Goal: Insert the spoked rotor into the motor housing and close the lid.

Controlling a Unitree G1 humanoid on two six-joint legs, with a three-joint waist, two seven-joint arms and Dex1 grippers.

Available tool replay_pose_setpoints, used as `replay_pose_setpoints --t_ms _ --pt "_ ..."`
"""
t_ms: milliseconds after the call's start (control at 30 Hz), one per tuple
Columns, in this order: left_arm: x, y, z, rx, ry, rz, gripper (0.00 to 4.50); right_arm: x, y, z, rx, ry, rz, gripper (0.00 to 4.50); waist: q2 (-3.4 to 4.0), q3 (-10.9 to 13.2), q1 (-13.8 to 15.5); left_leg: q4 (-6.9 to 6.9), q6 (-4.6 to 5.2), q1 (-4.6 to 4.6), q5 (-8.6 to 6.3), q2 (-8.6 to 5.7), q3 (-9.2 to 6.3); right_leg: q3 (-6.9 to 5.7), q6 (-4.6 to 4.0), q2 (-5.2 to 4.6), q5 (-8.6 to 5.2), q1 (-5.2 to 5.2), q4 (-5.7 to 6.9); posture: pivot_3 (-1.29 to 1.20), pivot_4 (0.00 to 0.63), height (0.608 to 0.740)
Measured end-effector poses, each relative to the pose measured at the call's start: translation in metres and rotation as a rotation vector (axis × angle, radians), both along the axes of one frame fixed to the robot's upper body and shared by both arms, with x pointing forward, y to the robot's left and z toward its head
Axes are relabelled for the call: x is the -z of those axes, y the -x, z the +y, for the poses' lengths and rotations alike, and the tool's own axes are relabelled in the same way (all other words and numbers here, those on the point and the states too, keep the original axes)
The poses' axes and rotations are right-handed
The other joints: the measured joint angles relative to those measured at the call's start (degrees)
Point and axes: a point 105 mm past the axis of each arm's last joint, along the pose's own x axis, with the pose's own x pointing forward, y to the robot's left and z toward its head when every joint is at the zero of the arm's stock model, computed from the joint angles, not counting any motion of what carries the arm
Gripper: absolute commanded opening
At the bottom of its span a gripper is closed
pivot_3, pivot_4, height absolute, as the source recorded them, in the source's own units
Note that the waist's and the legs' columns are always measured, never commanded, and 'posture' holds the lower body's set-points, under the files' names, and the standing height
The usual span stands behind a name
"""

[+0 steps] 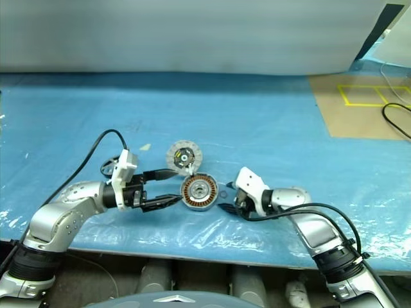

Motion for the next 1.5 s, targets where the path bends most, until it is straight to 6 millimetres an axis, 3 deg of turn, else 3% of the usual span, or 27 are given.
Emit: replay_pose_setpoints --t_ms 167,200,500,733,867,967,1100,1267,1333,1500 --pt "0.002 0.0 0.001 -0.013 -0.003 0.007 4.5 0.003 -0.003 0.003 -0.032 0.019 -0.036 3.42 0.0 0.0 -0.08 0.0 0.02 0.14 -0.01 0.02 0.0 -0.01 0.0 0.01 0.0 0.14 0.0 0.0 0.15 0.74" --pt "0.003 0.0 0.001 -0.015 -0.004 0.008 4.5 0.003 -0.003 0.003 -0.033 0.018 -0.037 3.24 0.0 0.0 -0.09 0.0 0.03 0.17 -0.02 0.02 0.0 -0.01 0.0 0.01 0.0 0.18 0.01 0.0 0.15 0.74" --pt "0.003 -0.001 0.001 -0.028 -0.006 0.001 4.5 0.005 -0.004 0.001 -0.041 0.023 -0.055 0.6 0.0 0.0 -0.03 0.0 0.04 0.22 -0.03 0.02 0.0 -0.01 0.0 0.0 -0.01 0.26 -0.01 0.0 0.15 0.74" --pt "0.003 -0.003 0.0 -0.035 -0.004 -0.005 4.5 0.004 -0.006 -0.003 -0.028 0.034 -0.055 0.59 0.0 0.0 0.06 0.0 0.07 0.22 -0.04 0.01 -0.01 -0.01 0.0 0.0 -0.01 0.28 -0.02 0.0 0.15 0.74" --pt "0.004 -0.003 0.002 -0.037 -0.006 0.0 4.5 -0.003 -0.011 -0.015 0.064 -0.001 0.009 0.59 0.0 0.0 0.05 -0.01 0.07 0.2 -0.04 0.0 -0.01 -0.01 0.0 0.0 -0.01 0.27 -0.05 0.0 0.15 0.74" --pt "0.004 -0.003 0.002 -0.031 -0.009 0.001 4.5 -0.02 -0.012 -0.031 0.09 0.013 0.005 0.59 0.03 0.02 0.05 -0.09 0.06 0.17 -0.04 0.01 -0.01 -0.01 0.0 0.01 -0.01 0.23 -0.15 0.0 0.15 0.74" --pt "0.004 -0.004 0.003 -0.031 -0.01 0.002 4.5 -0.046 -0.008 -0.037 0.056 0.009 -0.022 0.59 0.04 0.03 0.0 -0.19 0.06 0.16 -0.03 0.03 -0.01 -0.03 0.0 0.04 -0.01 0.24 -0.3 0.0 0.15 0.74" --pt "0.003 -0.006 0.004 -0.031 -0.009 0.002 4.5 -0.096 -0.016 -0.002 -0.052 -0.114 -0.106 0.59 0.07 0.04 -0.77 -0.16 0.06 0.19 -0.03 0.06 -0.01 -0.04 -0.01 0.06 0.0 0.21 -0.21 0.0 0.15 0.74" --pt "0.003 -0.005 0.005 -0.028 -0.011 0.0 4.5 -0.105 -0.015 0.011 -0.103 -0.136 -0.123 0.59 0.07 0.04 -0.78 -0.16 0.05 0.18 -0.02 0.08 -0.01 -0.06 -0.02 0.06 0.0 0.22 -0.22 0.0 0.15 0.74" --pt "0.007 0.0 0.02 -0.033 -0.051 -0.012 4.5 -0.075 -0.007 0.035 -0.243 -0.093 -0.033 0.59 0.08 0.05 -0.71 -0.19 0.0 -0.02 0.0 0.05 -0.01 -0.12 -0.02 0.03 0.0 0.21 -0.42 0.0 0.15 0.74"
